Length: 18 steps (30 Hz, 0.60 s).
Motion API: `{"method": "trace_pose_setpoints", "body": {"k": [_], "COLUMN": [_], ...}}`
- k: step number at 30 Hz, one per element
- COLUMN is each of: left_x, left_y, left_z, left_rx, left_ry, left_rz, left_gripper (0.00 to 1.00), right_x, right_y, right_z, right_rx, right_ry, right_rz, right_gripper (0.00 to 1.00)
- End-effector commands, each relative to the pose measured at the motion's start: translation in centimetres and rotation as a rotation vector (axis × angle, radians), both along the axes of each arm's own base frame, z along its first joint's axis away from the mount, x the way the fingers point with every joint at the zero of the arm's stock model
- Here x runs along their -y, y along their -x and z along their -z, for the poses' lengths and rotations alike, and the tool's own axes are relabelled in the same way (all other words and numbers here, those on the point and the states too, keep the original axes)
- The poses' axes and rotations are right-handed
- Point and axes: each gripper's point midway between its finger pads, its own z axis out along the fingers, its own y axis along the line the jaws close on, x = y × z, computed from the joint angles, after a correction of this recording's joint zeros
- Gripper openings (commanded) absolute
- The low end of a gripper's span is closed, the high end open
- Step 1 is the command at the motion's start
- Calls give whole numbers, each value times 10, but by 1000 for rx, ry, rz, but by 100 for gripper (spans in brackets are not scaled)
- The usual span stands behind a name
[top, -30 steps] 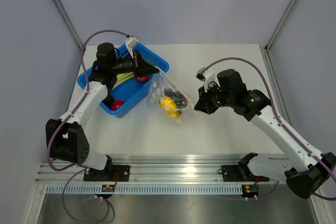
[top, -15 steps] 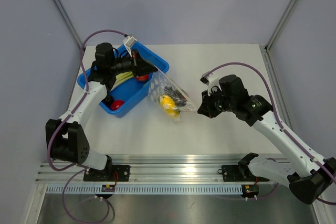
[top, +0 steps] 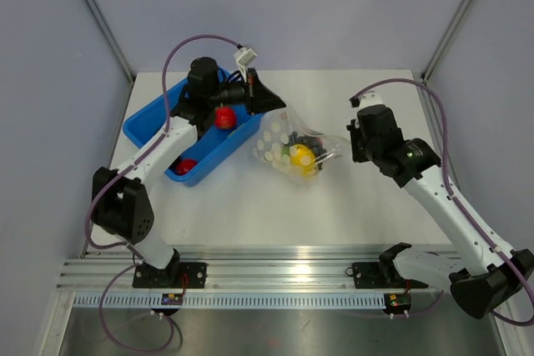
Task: Place the food in the zip-top bag and seal the zipper
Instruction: Place the zipper food storage bag at the center of the board.
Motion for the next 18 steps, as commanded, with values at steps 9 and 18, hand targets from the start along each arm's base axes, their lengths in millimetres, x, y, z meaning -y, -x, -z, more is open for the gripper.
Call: {"method": "trace_pose_setpoints", "body": {"k": [9, 18], "left_x": [72, 41], "left_y": [-103, -107], "left_z": [-61, -51], "left_rx": [55, -23], "left_ry": [243, 245], "left_rz": [6, -18], "left_gripper": [28, 99], "right_x": [88, 31], "right_y": [-44, -16], "right_z": [-97, -6], "right_rx": [330, 115], "right_ry": [167, -14], "right_rz": [370, 82], "right_gripper": [0, 62]}}
